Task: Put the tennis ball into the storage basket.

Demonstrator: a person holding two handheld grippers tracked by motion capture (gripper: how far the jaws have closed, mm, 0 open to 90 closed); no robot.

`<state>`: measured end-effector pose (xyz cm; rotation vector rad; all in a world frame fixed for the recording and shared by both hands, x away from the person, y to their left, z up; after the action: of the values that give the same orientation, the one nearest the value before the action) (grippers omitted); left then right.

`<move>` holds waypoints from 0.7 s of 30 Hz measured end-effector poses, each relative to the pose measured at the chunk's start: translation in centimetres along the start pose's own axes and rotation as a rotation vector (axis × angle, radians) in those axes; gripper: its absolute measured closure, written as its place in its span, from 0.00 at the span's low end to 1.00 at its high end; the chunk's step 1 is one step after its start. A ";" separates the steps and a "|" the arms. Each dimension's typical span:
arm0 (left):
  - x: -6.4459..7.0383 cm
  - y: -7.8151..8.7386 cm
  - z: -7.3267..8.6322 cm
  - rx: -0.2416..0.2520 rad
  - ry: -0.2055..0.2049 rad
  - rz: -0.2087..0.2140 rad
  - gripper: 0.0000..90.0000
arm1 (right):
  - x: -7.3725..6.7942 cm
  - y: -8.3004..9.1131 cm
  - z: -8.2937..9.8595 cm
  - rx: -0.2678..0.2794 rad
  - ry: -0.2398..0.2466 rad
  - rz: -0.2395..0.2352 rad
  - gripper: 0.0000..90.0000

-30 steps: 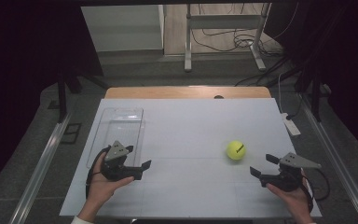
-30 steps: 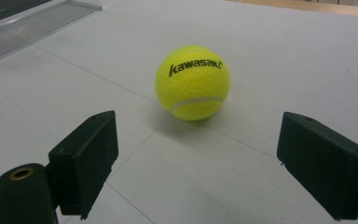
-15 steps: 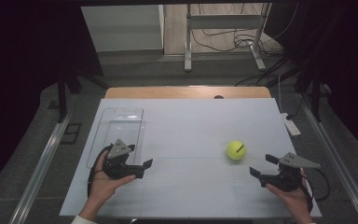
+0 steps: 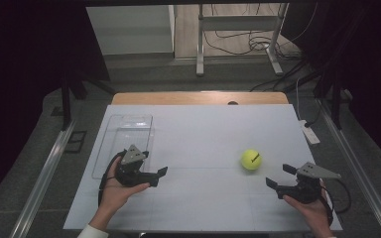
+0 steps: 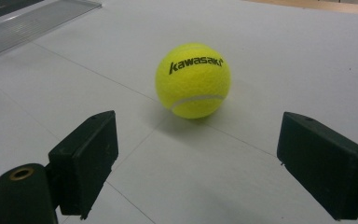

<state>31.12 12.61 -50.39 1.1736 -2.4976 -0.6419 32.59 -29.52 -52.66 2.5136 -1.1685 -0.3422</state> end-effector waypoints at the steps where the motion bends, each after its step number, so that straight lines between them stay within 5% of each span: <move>1: 0.1 -0.1 -0.1 0.002 -0.002 0.002 0.15 | 0.0 0.0 0.0 -0.001 0.000 0.000 0.14; 21: 0.8 -1.5 -1.0 -0.013 -0.011 0.027 0.15 | -0.1 0.0 0.0 -0.002 0.003 -0.004 0.14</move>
<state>32.08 10.89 -50.29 1.1327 -2.5095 -0.6584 32.56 -29.45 -52.70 2.5143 -1.1614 -0.3399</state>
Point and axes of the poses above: each handheld gripper's, and its own axes: y roughly backward along the jaws, z roughly out of its underside, x roughly to its right, the point moved 7 cm from there along -y, roughly forward along the jaws, and after that the axes turned 5 degrees about x, right-handed, at the moved point
